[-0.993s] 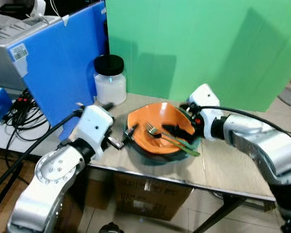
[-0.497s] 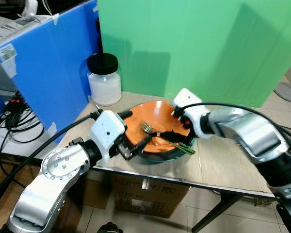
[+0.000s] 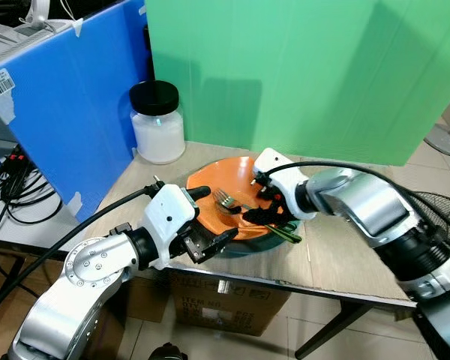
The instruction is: Setting the table
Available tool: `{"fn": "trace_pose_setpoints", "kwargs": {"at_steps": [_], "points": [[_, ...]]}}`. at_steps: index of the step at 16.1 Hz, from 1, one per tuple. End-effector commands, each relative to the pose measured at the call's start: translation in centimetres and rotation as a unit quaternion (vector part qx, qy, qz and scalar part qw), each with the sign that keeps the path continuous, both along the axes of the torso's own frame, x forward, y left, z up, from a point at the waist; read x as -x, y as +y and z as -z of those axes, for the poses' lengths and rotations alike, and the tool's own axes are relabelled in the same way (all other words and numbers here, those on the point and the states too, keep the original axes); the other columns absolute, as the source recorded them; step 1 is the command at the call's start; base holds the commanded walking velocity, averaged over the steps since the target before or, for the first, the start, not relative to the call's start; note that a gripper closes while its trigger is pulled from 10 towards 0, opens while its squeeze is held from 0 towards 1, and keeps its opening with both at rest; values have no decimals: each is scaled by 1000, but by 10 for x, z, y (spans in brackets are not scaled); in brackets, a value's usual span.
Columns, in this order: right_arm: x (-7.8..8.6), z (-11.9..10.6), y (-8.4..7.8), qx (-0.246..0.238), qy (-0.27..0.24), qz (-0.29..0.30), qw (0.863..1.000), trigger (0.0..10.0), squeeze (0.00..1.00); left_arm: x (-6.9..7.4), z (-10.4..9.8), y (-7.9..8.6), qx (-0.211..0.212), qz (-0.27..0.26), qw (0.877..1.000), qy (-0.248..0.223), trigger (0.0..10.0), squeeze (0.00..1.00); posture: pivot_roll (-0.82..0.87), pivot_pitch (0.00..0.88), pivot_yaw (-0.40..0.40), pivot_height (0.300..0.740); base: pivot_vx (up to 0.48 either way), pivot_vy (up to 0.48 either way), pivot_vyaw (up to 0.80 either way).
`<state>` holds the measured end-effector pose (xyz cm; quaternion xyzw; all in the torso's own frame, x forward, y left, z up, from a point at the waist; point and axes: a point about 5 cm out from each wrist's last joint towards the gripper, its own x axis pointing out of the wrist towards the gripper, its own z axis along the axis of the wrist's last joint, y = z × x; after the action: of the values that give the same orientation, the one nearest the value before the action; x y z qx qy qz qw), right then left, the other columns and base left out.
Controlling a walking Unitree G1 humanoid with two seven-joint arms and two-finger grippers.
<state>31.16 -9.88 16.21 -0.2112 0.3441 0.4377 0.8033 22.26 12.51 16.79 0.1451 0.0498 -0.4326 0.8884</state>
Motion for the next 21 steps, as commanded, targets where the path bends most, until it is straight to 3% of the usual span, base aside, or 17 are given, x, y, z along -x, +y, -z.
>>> {"fn": "trace_pose_setpoints", "kwargs": {"at_steps": [1, 11, 21], "points": [[-2, -1, -3, 4, 2, 10, 1000, 0, 0, 5, -1, -3, -3, 14, 1000, 0, 10000, 0, 110, 0, -57, 740, 0, 0, 0], [-2, 12, 8, 4, 23, 20, 1000, 0, 0, 11, 1, -2, -6, 18, 1000, 11, 10000, 0, 135, 0, -73, 740, 0, 0, 0], [-6, -4, 7, -24, -7, 21, 999, 0, 0, 8, -1, -3, -8, 23, 1000, 4, 10000, 0, 128, 0, -66, 740, 0, 0, 0]]}}
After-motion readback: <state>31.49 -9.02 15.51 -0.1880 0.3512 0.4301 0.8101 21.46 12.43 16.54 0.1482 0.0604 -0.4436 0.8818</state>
